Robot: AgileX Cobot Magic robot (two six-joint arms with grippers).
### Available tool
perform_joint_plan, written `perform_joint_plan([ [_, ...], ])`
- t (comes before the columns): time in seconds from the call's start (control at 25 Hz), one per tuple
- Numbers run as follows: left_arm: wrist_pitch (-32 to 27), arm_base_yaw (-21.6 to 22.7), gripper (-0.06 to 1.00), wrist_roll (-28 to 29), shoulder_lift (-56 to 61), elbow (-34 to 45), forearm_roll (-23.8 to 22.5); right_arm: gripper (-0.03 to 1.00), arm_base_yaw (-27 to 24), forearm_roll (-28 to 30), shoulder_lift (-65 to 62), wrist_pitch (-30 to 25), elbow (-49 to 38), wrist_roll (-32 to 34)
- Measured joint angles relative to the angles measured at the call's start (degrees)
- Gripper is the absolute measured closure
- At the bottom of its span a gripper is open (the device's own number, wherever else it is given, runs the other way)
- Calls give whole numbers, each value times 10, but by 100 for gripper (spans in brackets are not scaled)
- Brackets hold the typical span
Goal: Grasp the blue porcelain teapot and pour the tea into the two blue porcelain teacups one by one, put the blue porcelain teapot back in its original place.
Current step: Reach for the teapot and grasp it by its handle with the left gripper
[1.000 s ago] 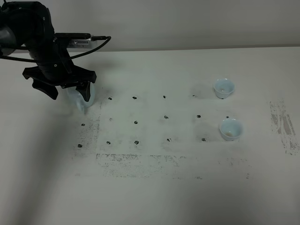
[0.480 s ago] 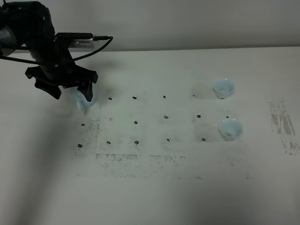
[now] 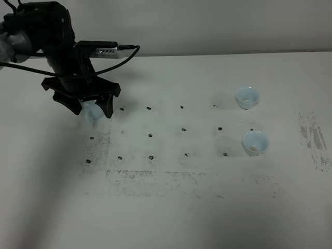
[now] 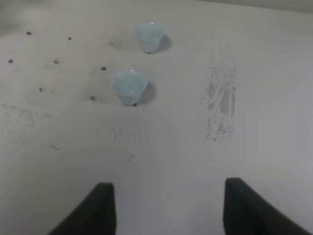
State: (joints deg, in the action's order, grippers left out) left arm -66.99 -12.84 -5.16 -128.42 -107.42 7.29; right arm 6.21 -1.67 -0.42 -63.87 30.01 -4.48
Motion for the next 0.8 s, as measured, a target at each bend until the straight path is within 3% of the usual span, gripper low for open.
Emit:
perform_joint_plan([
  [0.44,-8,1,27,-14,-10,-6,-46,50,0,0,0,0,0,1],
  [0.8,30,1,27,-2,-10,-6,-47,50,0,1,0,0,0,1],
])
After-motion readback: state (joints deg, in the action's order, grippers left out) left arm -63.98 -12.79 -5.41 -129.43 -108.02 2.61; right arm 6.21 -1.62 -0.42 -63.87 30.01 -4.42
